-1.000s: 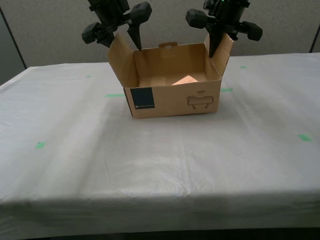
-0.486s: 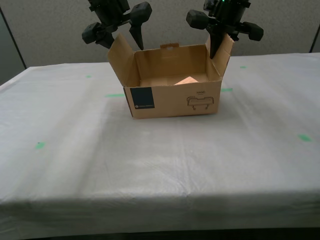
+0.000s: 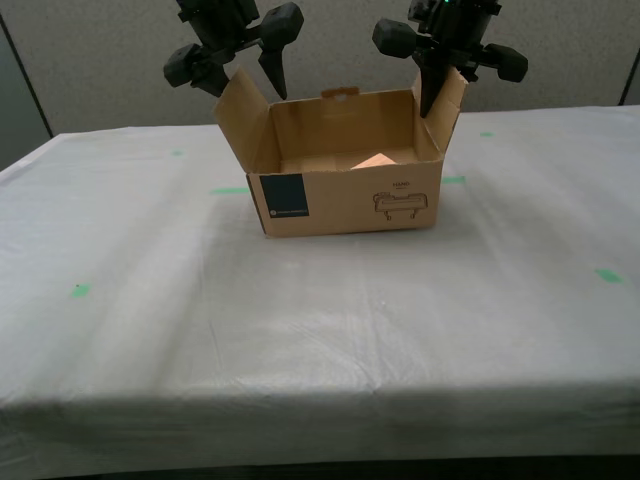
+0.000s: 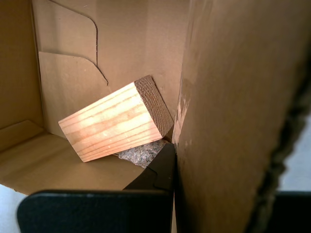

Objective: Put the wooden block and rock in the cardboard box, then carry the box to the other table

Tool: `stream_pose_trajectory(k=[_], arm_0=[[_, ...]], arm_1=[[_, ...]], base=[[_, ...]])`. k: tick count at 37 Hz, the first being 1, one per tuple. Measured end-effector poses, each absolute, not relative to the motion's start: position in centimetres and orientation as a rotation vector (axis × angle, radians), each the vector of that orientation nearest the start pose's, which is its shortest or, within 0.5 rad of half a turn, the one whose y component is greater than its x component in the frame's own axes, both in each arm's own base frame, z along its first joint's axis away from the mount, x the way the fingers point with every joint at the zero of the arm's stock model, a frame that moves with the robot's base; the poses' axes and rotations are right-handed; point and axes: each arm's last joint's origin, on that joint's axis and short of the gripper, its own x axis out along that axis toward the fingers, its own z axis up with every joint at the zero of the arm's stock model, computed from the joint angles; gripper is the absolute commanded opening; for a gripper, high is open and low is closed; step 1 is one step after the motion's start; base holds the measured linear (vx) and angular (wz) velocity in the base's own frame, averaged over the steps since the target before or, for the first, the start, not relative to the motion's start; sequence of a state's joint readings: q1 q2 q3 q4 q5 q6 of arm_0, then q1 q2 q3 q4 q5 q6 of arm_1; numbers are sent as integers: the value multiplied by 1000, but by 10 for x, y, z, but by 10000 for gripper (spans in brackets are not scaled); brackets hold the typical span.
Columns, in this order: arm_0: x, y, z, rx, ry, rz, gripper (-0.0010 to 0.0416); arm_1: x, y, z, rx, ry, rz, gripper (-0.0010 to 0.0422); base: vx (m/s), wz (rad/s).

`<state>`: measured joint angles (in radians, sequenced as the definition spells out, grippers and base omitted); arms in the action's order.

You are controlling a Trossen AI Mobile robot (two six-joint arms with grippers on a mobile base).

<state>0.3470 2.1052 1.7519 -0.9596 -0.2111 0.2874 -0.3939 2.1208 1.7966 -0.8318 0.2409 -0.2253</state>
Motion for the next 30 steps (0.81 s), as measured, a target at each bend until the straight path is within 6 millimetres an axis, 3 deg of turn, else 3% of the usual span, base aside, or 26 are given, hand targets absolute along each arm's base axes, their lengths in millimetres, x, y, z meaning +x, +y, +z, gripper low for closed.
stream_pose_trajectory(k=[16,20,30], arm_0=[[402,148,209,155,1390,265,10],[404,143,209,166,1387,258,59],[408,137,209,153,1361,225,249]], arm_1=[[411,-178,220,-104,1221,-428,304],[412,-178,220,-104,1219,-428,304],[412,-178,220,-105,1215,-429,304]], base=[[0,0],[0,0],[0,0]])
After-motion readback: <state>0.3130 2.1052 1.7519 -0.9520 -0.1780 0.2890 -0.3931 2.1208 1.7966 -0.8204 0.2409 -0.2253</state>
